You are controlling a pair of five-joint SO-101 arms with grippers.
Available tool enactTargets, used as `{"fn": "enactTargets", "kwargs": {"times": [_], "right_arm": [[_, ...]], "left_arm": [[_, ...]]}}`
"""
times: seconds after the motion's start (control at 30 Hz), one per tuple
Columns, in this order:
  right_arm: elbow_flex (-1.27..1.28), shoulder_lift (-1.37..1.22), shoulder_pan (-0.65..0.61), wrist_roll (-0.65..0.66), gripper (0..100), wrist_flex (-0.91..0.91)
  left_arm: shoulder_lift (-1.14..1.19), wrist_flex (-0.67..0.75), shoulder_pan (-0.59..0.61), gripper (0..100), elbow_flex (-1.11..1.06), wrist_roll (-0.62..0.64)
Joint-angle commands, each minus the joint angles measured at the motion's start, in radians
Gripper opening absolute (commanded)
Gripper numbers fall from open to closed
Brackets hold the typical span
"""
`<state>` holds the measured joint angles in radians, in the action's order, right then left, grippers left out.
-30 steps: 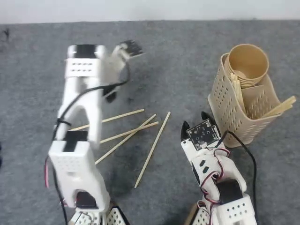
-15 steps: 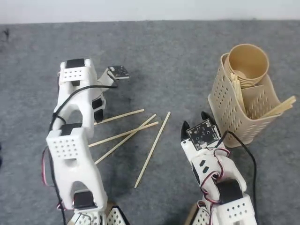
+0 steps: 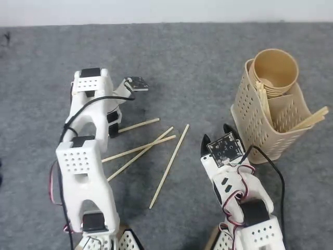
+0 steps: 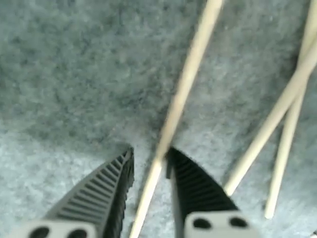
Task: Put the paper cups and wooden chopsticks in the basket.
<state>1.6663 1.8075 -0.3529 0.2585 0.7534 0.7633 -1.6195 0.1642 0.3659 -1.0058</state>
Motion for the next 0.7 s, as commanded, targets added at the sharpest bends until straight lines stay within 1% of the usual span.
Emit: {"fn": "enactTargets", "kwargs": {"times": [0.0, 0.1, 0.17, 0.2, 0.27, 0.33, 0.43, 0.57, 0.67], "right_arm": [[0.015, 0.008, 0.004, 0.012, 20.8, -0.025], [0.015, 0.008, 0.004, 0.012, 20.8, -0.025], [0.015, 0.008, 0.004, 0.012, 20.8, -0.025], [0.015, 0.008, 0.004, 0.012, 20.8, -0.025], [0.015, 0.008, 0.004, 0.012, 20.8, -0.025], [0.015, 0.008, 0.004, 0.012, 20.9, -0.025], [0.015, 0.008, 0.005, 0.012, 20.9, -0.027], [0.015, 0.008, 0.022, 0.009, 20.9, -0.031], [0.015, 0.008, 0.048, 0.005, 20.9, -0.05]], "left_arm": [[0.0, 0.034, -0.018, 2, 0.008, -0.011], [0.011, 0.025, -0.021, 1, 0.008, -0.009], [0.008, -0.035, -0.048, 1, 0.021, 0.005], [-0.011, -0.074, -0.068, 1, 0.044, 0.048], [-0.072, -0.129, -0.106, 1, 0.124, 0.189], [-0.152, -0.135, -0.133, 1, 0.219, 0.307], [-0.273, -0.133, -0.186, 1, 0.323, 0.413], [-0.414, -0.127, -0.299, 1, 0.395, 0.531], [-0.488, -0.068, -0.39, 1, 0.433, 0.606]]}}
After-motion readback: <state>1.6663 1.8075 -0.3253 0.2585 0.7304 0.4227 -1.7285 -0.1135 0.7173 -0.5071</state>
